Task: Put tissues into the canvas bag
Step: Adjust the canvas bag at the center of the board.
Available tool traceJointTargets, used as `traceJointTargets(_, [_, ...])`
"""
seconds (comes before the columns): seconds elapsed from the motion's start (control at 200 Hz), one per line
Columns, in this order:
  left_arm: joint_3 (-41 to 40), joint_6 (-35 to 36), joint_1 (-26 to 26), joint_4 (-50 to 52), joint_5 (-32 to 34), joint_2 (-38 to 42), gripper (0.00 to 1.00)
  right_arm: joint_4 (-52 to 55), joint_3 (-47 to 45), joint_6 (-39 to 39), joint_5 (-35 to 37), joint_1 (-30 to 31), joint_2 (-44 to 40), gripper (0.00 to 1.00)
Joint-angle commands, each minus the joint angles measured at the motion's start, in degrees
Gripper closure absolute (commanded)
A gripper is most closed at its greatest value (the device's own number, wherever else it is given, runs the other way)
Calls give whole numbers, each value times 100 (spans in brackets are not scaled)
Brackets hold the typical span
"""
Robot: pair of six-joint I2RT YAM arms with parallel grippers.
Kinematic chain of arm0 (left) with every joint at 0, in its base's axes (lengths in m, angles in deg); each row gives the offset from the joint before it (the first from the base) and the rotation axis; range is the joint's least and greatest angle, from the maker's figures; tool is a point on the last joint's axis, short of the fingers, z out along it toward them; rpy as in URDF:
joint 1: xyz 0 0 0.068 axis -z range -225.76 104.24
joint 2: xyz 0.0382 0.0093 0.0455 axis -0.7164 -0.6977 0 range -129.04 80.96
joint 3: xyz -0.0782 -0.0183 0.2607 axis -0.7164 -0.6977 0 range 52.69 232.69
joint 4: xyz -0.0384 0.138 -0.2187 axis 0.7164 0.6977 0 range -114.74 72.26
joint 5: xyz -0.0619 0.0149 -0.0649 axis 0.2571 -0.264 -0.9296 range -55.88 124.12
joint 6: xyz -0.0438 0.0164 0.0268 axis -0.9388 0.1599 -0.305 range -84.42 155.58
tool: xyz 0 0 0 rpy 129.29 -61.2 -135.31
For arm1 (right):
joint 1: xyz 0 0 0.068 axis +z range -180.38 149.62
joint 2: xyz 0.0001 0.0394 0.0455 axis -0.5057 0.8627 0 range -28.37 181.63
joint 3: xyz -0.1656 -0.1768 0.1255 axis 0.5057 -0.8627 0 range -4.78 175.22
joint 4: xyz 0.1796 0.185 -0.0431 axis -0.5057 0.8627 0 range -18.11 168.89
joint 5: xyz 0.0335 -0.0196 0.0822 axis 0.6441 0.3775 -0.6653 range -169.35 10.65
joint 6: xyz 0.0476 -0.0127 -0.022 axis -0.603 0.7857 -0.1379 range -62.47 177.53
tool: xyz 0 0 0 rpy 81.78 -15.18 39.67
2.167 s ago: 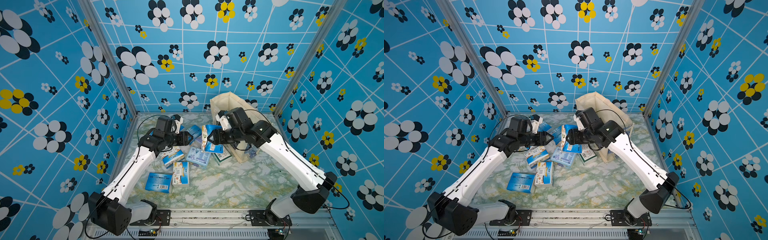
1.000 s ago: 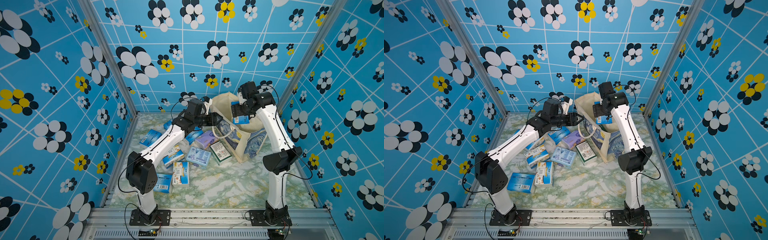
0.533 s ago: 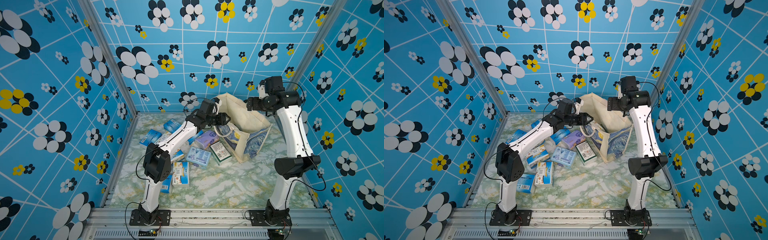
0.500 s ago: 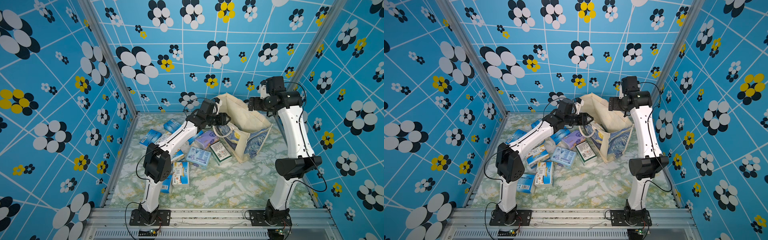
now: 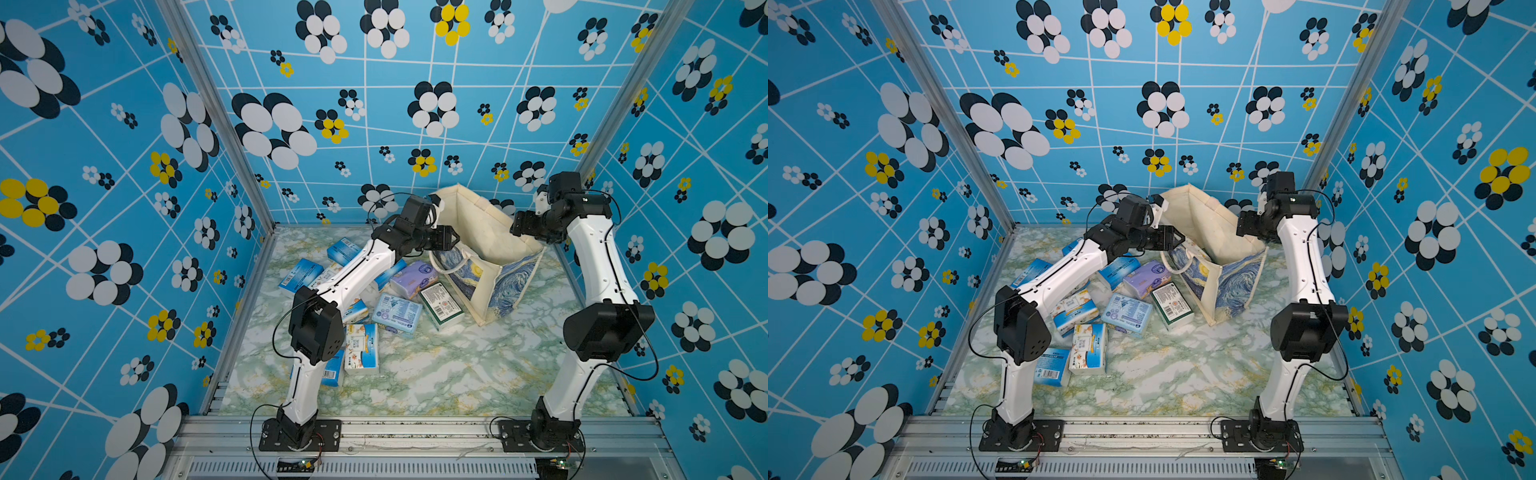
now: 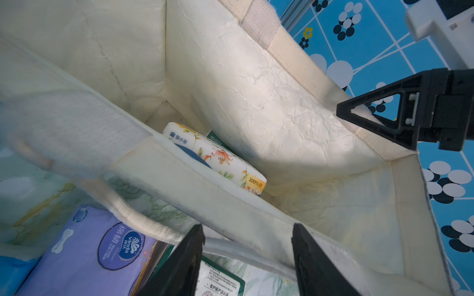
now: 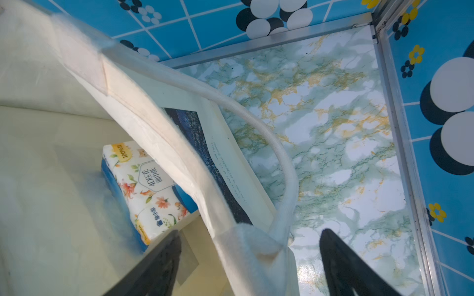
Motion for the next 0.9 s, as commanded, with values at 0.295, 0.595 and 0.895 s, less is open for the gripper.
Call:
traceJointTargets(0.295, [967, 373, -39, 726, -185, -603, 78, -889, -1433, -557, -726, -19, -1058, 91])
traceJointTargets(0.595, [2080, 615, -193, 1342, -297, -974, 93, -1518, -3557, -1125, -323, 0, -2881, 95])
traceJointTargets(0.895, [1657, 785, -132, 1871, -406, -552, 70, -1381, -3632, -960, -106, 0, -3128, 68])
